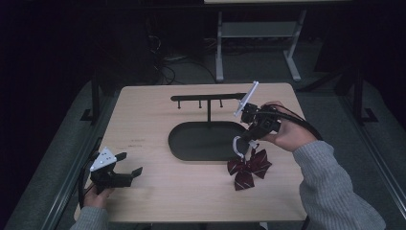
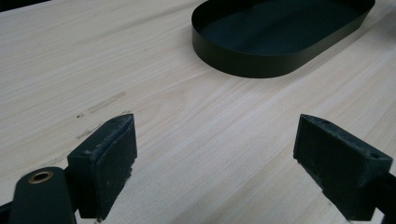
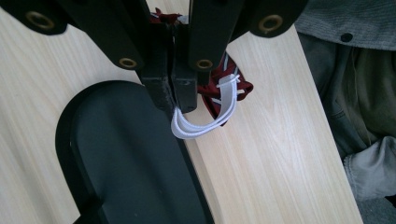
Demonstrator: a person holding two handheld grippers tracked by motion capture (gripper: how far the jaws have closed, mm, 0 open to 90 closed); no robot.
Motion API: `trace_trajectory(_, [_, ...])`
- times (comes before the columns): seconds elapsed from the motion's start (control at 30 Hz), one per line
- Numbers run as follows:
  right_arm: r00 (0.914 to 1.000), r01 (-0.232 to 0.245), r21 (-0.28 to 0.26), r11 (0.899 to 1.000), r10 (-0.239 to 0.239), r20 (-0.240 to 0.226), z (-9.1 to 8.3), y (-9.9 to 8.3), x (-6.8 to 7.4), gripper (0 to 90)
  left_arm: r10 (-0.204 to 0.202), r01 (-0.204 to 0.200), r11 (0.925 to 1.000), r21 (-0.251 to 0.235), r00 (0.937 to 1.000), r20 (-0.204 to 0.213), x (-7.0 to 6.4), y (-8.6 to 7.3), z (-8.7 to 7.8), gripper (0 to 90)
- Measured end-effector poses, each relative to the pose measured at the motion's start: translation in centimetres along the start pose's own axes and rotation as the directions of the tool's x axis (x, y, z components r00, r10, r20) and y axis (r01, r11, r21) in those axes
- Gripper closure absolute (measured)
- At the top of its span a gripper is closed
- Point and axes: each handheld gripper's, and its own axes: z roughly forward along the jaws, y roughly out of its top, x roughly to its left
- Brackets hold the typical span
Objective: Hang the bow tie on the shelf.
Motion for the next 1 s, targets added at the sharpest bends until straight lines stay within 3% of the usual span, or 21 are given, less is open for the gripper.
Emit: trace_trajectory(1.0, [0.9999, 0.012, 0.003, 1.000, -0.012, 0.002, -0.9, 3.1, -0.6, 87.5, 0.006, -0.006, 1.0000, 0.002, 1.0000, 0.008, -0.2, 0.1, 0.2, 12.9])
